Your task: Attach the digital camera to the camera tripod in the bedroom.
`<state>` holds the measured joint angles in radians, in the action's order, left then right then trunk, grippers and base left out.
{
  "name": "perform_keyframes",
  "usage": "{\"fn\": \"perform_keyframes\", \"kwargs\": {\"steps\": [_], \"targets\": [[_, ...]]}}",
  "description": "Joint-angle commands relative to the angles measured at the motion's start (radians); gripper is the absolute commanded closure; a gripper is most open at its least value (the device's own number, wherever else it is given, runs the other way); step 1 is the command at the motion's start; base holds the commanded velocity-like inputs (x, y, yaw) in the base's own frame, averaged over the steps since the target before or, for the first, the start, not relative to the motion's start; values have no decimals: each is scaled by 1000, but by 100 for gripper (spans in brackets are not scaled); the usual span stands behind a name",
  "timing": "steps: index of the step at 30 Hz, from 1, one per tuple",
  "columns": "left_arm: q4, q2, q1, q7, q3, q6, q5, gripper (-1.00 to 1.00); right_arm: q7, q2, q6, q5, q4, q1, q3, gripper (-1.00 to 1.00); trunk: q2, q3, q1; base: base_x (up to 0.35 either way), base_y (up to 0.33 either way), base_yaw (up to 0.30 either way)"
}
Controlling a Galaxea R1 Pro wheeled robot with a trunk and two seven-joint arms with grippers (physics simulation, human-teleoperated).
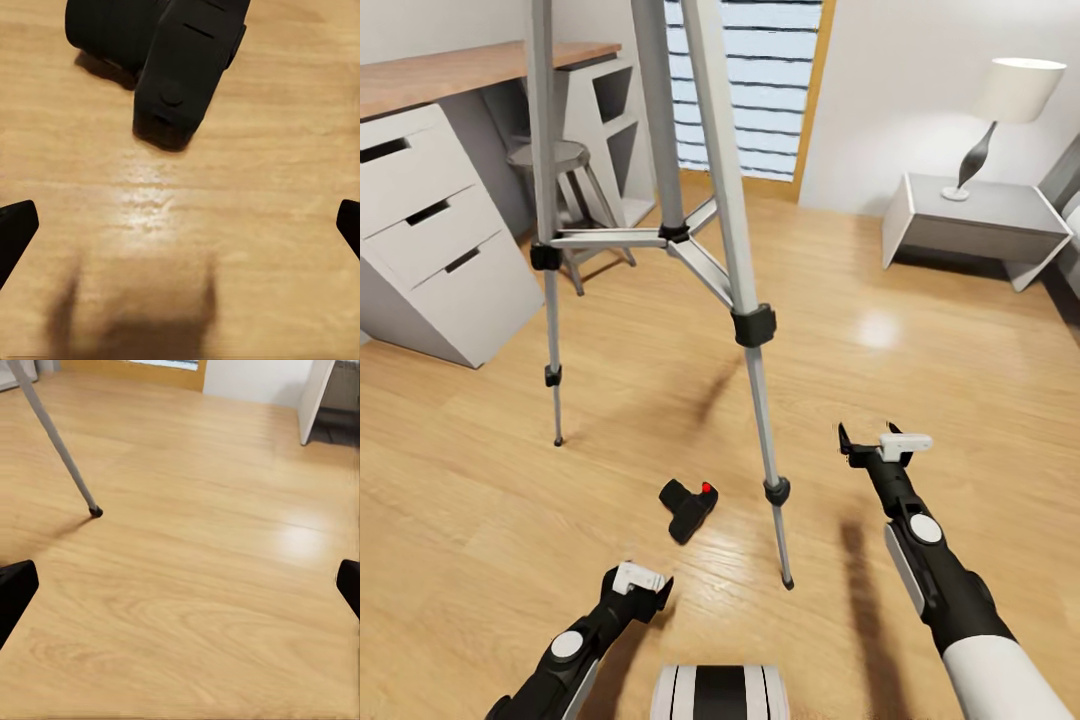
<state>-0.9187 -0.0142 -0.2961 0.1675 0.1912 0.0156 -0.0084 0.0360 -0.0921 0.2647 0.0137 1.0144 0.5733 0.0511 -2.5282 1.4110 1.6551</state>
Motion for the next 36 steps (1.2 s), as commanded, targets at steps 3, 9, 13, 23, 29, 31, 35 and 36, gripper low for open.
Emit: {"fn": "perform_keyframes", "kwargs": {"steps": [3,9,13,23,29,31,35,36], "targets": [[-29,-8,-15,1,1,2,-1,-100,7,0,3,2,0,0,20,-100,-1,12,1,0,0,0],[-48,-14,-79,1,-1,10,0,-100,8,0,4,2,0,0,28,-100,-2,36,4,0,0,0],[-51,-17,-130,1,-2,14,1,-100,8,0,4,2,-1,0,30,-100,-3,51,6,0,0,0],[-49,-13,-274,1,-3,38,1,-100,8,0,4,2,-2,0,30,-100,-6,90,10,0,0,0],[-46,-8,-325,2,2,108,1,-100,4,0,4,1,-2,0,33,-100,-7,113,13,0,0,0],[-45,-7,-326,2,3,109,1,-100,3,0,4,1,-2,0,33,-100,-8,121,14,0,0,0],[-29,0,-328,4,6,108,1,-100,3,0,5,1,-2,0,35,-100,-8,136,16,0,0,0],[-22,3,-329,4,7,108,0,-100,3,0,5,1,-2,0,36,-100,-9,140,16,0,0,0]]}}
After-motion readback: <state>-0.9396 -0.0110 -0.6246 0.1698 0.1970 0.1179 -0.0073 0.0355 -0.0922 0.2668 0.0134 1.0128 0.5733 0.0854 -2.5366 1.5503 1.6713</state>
